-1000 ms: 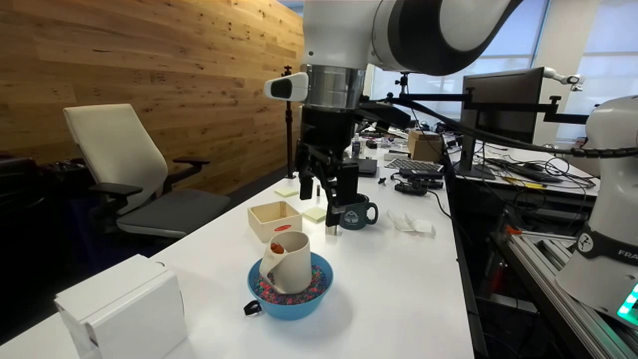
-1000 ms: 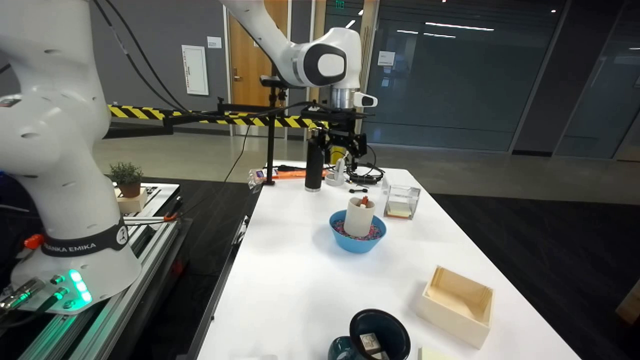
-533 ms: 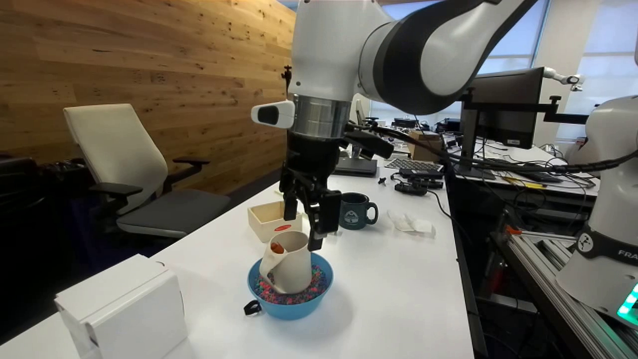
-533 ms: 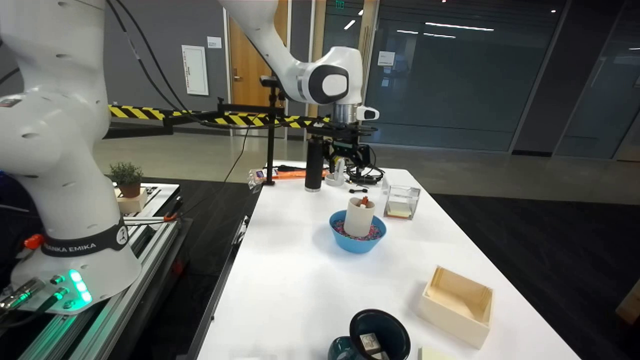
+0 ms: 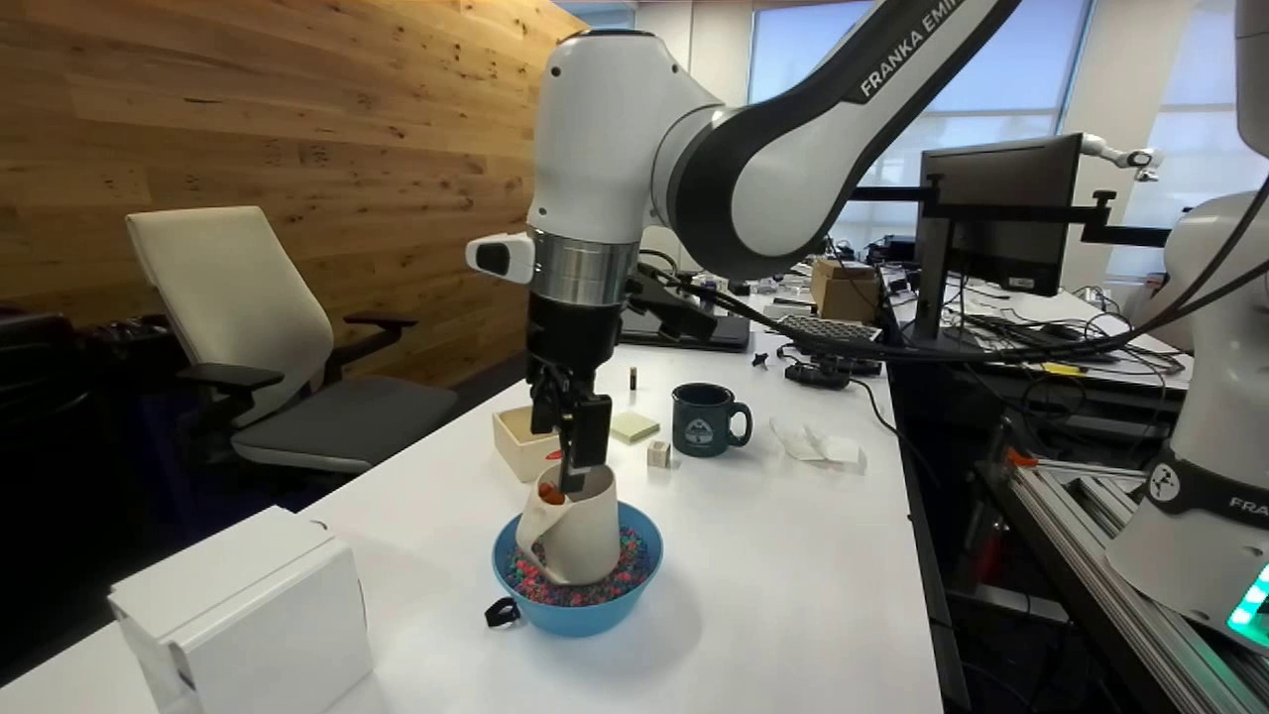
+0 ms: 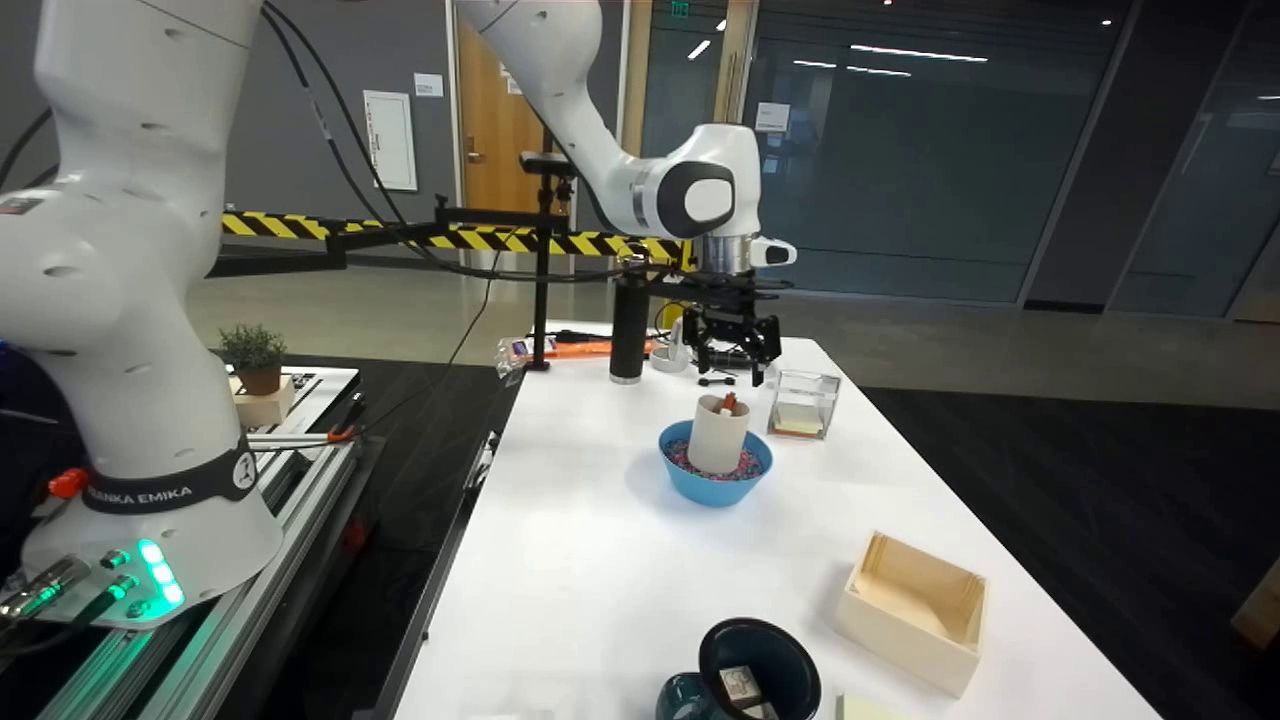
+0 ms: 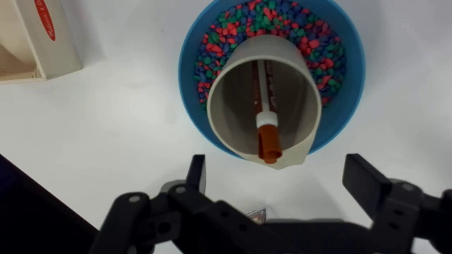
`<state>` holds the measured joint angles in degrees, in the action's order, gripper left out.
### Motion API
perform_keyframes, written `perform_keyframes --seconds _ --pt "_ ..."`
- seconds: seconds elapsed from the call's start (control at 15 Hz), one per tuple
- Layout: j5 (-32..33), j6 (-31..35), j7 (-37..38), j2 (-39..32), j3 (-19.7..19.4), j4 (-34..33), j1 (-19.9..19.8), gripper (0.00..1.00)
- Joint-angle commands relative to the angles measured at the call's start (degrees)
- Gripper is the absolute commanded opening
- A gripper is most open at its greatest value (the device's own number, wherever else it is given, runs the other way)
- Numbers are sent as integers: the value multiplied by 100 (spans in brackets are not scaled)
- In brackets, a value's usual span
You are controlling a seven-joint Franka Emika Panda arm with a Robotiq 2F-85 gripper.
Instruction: Take the marker from the white cup and place it in the box, then place the cup on the table.
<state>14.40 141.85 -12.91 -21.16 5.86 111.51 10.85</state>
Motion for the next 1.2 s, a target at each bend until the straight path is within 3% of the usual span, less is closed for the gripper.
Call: perform_keyframes --seconds 0.0,1.0,1.13 --pt "297 -175 620 -204 -125 -423 172 100" --pt "211 -556 746 -506 -138 -494 199 100" --pt "205 -593 729 -544 -140 -557 198 91"
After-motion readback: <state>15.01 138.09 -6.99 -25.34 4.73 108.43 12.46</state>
